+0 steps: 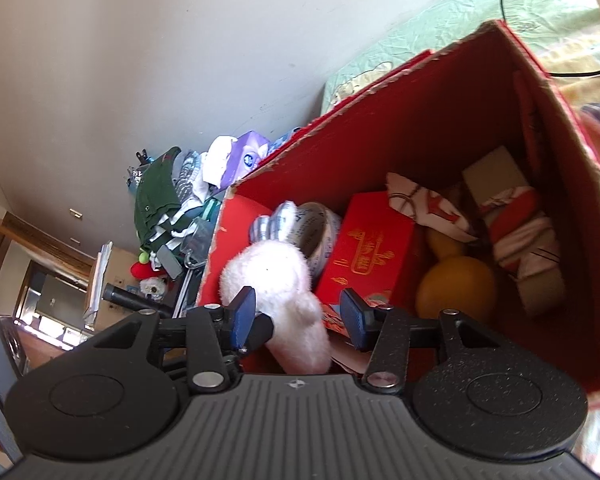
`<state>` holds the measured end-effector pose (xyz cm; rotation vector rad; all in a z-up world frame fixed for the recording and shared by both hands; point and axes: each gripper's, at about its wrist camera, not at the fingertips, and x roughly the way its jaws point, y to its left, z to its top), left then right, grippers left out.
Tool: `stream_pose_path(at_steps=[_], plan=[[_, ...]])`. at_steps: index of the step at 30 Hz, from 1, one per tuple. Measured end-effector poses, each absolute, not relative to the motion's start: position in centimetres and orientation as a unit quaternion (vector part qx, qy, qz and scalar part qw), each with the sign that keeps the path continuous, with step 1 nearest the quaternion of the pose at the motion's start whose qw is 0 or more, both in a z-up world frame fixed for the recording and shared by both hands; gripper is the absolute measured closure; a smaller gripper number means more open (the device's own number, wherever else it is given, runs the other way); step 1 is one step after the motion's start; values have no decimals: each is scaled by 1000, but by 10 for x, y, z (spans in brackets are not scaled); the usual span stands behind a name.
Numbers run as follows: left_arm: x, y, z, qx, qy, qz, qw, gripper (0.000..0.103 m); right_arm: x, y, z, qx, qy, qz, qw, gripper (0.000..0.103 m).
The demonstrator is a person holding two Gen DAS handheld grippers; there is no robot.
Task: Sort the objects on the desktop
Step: 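Lower the white bunny into the red box and open the right gripper, then move the right gripper back toward the plush toys on the bed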
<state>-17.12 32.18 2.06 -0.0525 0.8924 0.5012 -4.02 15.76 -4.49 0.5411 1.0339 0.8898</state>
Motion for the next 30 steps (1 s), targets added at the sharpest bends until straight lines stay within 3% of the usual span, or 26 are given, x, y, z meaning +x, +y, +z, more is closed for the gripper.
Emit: stream_pose_path(at_steps=[30], plan=[[-181, 304, 20, -47, 429, 268, 861, 4, -74, 141, -35, 196, 386, 423, 796, 56]])
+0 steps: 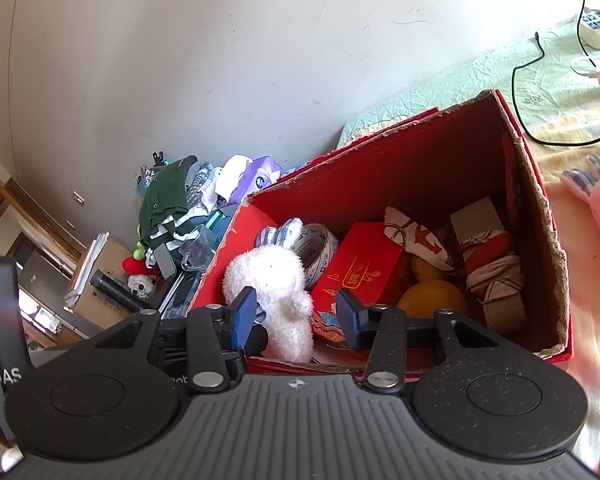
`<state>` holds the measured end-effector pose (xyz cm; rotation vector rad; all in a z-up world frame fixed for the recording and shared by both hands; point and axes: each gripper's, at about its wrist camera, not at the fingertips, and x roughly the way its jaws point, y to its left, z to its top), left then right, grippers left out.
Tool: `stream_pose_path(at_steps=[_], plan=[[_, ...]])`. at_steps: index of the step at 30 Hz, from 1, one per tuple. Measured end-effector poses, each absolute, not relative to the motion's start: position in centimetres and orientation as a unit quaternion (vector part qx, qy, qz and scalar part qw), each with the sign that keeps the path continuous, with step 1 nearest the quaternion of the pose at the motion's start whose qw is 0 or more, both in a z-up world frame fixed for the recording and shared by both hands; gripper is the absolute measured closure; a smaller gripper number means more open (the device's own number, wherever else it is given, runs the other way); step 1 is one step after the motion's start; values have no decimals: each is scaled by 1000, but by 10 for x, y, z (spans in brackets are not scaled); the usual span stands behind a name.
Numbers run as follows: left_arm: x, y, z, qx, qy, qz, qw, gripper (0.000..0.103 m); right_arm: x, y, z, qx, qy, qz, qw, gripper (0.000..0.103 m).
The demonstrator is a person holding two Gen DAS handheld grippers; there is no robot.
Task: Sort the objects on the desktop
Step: 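Move the right gripper back toward the plush toys on the bed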
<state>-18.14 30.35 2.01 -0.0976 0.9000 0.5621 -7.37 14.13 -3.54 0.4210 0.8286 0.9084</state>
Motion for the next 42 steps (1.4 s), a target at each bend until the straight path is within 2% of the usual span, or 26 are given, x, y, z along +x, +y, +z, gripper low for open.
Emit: stream_pose_path(at_steps=[17, 22, 33, 42], plan=[[-190, 294, 19, -57, 402, 301, 863, 1, -78, 124, -35, 207, 366, 459, 783, 59], [-203, 289, 31, -92, 382, 293, 872, 1, -84, 105, -28, 197, 351, 465, 789, 53], [-175, 202, 59, -103, 344, 196, 913, 1, -72, 17, -22, 221, 326, 443, 805, 53], [-123, 125, 47, -125, 364, 99, 918, 1, -49, -57, -31, 236, 339, 394, 821, 53]])
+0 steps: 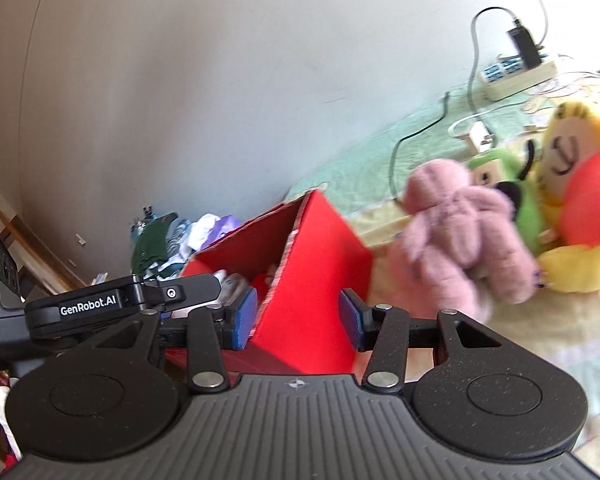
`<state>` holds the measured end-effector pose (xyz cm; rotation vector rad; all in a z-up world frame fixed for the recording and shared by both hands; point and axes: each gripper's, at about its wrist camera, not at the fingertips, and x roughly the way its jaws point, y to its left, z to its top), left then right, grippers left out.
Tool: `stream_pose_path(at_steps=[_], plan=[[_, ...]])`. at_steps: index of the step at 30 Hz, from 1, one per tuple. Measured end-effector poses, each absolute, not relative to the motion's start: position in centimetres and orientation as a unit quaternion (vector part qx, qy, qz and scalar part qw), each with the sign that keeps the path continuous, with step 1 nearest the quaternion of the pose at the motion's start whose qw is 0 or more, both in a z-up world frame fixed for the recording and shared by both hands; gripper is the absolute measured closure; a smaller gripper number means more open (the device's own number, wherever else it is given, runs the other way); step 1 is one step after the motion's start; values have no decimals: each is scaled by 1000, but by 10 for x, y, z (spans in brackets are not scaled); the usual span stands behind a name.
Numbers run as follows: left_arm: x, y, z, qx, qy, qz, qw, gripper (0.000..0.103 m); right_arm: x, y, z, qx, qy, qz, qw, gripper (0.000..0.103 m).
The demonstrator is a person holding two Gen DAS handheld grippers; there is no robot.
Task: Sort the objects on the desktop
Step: 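Move the right gripper back toward the plush toys on the bed, then grasp the yellow tiger plush with the right gripper and lift it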
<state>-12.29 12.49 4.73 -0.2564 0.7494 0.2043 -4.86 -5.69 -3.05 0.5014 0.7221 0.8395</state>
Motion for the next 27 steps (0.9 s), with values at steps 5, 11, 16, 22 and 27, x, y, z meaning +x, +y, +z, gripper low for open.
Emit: stream_pose_path(at_steps=[5, 11, 16, 22, 27], plan=[[-98, 95, 32, -172, 391, 47, 903, 1, -34, -97, -35, 244, 344, 368, 828, 53], [-67, 58, 22, -189, 401, -1, 896, 1, -18, -143, -43, 256, 352, 342, 833, 53], [-34, 29, 14, -188, 418, -41, 888, 1, -1, -179, -49, 272, 355, 316, 837, 53], [12, 9, 0, -199, 435, -72, 875, 1, 24, -219, -58, 326, 354, 273, 833, 53], [45, -2, -21, -216, 459, -81, 858, 2, 53, -243, -72, 372, 363, 233, 822, 53]])
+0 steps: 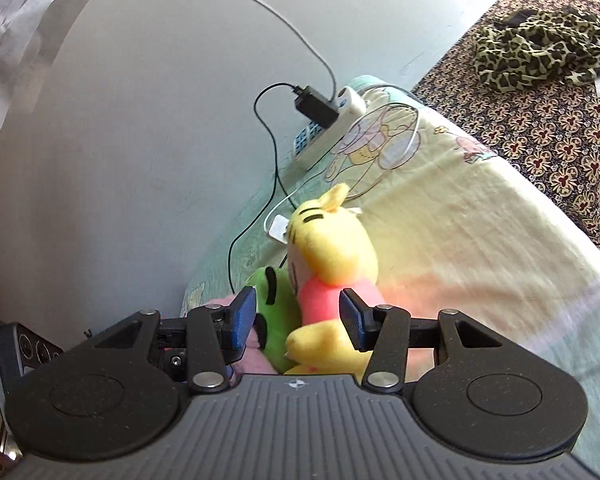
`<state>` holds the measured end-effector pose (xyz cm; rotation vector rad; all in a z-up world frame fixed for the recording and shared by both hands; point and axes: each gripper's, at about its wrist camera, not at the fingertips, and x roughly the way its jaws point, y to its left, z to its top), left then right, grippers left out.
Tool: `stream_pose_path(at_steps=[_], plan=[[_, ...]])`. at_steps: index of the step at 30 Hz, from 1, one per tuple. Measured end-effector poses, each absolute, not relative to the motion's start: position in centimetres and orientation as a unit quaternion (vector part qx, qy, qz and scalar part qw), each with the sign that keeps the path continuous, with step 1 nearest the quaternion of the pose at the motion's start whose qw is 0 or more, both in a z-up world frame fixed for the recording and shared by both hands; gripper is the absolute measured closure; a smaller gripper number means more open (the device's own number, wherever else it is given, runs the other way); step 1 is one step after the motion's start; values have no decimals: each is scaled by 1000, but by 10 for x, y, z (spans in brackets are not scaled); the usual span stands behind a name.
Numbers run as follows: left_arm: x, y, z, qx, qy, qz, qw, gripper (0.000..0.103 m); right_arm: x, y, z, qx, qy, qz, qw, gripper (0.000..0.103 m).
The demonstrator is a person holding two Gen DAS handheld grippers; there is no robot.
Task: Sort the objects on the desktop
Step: 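Grasp the yellow tiger plush with the right gripper and lift it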
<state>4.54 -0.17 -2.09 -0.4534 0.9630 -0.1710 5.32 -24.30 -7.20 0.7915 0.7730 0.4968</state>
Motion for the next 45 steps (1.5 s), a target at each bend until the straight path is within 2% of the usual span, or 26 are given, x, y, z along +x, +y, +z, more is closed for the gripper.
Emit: stream_pose_path(at_steps=[12, 15, 21, 27, 36, 45], plan=[[80, -24, -52, -140, 484, -70, 861, 2, 107, -245, -105, 399, 395, 233, 794, 52], [83, -37, -55, -90, 479, -70, 870, 2, 117, -237, -109, 386, 405, 254, 789, 47], [91, -44, -63, -64, 472, -71, 876, 1, 133, -218, -119, 352, 433, 266, 786, 45], [91, -48, -63, -62, 466, -88, 878, 4, 138, -221, -130, 376, 443, 277, 765, 46], [75, -49, -54, -81, 459, -114, 877, 6, 131, -228, -125, 394, 454, 287, 746, 54], [40, -59, -38, -83, 445, -142, 880, 6, 102, -242, -111, 401, 462, 282, 739, 54]])
